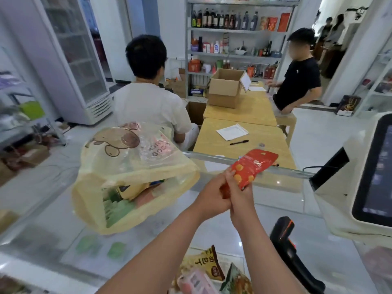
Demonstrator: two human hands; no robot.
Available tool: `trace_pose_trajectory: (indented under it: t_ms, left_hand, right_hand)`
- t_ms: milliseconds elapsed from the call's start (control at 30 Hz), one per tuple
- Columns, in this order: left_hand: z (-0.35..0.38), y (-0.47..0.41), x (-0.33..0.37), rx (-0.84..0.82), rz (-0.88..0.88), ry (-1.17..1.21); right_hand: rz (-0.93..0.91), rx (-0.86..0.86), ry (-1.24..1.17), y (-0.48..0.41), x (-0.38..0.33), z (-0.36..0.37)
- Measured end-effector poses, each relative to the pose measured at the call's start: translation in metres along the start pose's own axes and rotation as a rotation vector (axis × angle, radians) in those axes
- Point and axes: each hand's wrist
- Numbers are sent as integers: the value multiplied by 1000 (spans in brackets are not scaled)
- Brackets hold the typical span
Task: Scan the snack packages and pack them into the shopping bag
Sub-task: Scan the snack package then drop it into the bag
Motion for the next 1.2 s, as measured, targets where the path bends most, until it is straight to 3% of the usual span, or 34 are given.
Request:
trace_pose_trajectory:
  t_ms: [67, 167, 267, 400, 533, 633, 700, 800, 900, 1100, 1200]
  left_hand:
    - [-31, 10, 1, 31, -59, 108]
    - [-73, 26, 3, 318, -265, 250]
    - [-113, 39, -7, 598, -581, 147]
    - [-162, 59, -27, 1012, -602, 244]
    - [-191, 68, -18, 1169, -661, 427]
    - [-200, 68, -18, 1309, -725, 540]
    - [-203, 68, -16, 1290, -688, 590]
    - [-213, 61, -7, 999, -501, 739]
    - [-225, 46, 18, 774, -432, 769]
    - [-248, 20, 46, 591, -307, 399]
    - [-251, 22, 47, 532, -331, 201]
  right_hand:
    - [13, -33, 4, 0, 6, 10]
    - [68, -25, -31, 3, 12, 24]
    - [77, -131, -109, 9, 9, 33]
    - [103, -521, 34, 18, 5, 32]
    - [308, -961, 448, 19, 8, 35]
    - [415, -1100, 655, 24, 17, 52]
    - [470, -1118, 666, 30, 23, 67]
    - [535, -1063, 609, 35, 34, 82]
    - [509, -938, 456, 35, 46, 93]
    - [407, -703, 75, 25, 54, 128]
    - [434, -454, -81, 17, 50, 162]
Point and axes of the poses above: each hand's wrist, its own y-axis away from the middle knuckle, its own z-axis out of the palm, x = y × z, and after that the axes turned 2 degrees about x, right-handed
